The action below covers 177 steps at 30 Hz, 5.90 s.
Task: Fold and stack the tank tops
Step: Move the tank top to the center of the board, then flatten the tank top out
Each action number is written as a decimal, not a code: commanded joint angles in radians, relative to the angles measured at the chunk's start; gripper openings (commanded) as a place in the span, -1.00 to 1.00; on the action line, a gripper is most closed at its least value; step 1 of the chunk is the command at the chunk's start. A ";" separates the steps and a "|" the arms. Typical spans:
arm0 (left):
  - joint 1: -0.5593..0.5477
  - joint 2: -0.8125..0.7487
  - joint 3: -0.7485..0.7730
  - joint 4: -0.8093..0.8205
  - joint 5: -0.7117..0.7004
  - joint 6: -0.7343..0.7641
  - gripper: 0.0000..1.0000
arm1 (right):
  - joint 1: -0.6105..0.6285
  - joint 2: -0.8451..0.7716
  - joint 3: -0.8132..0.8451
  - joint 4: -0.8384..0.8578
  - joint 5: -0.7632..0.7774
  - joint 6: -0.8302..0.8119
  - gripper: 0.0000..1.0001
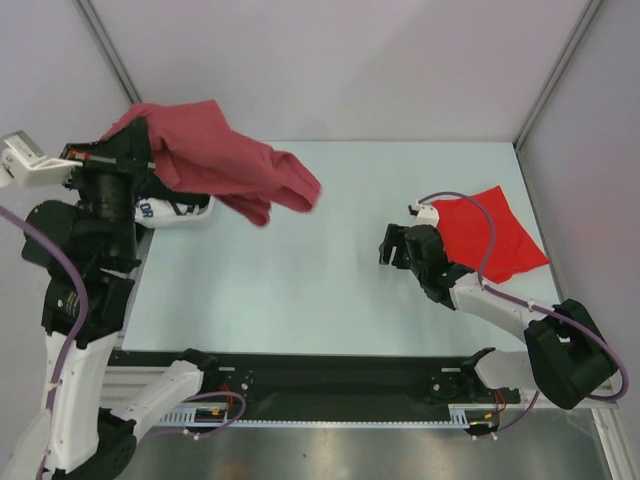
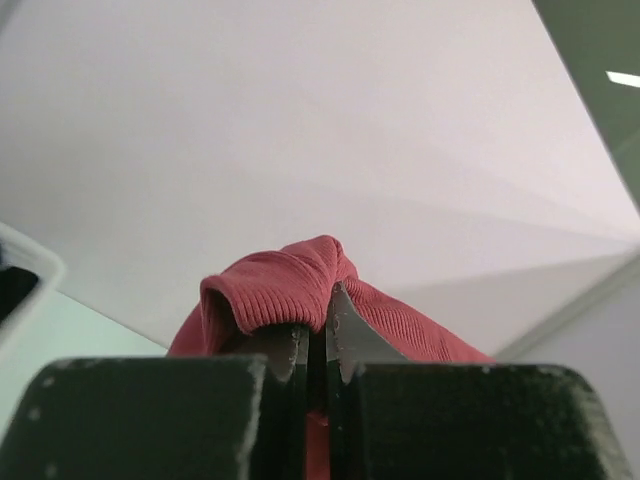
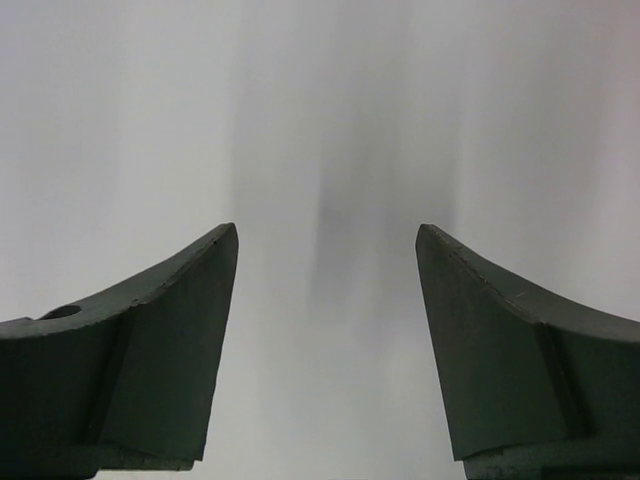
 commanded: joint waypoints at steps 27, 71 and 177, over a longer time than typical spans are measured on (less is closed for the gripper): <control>-0.148 0.316 -0.296 -0.300 0.178 0.149 1.00 | 0.000 0.206 0.125 0.051 -0.364 -0.071 0.37; -0.367 0.667 -0.518 0.078 0.342 -0.063 -1.00 | -0.055 -0.098 0.216 -0.282 -0.124 -0.001 0.21; -0.596 0.520 -0.547 0.048 0.492 0.233 0.37 | -0.126 -0.568 -0.031 -0.550 -0.118 0.237 -0.06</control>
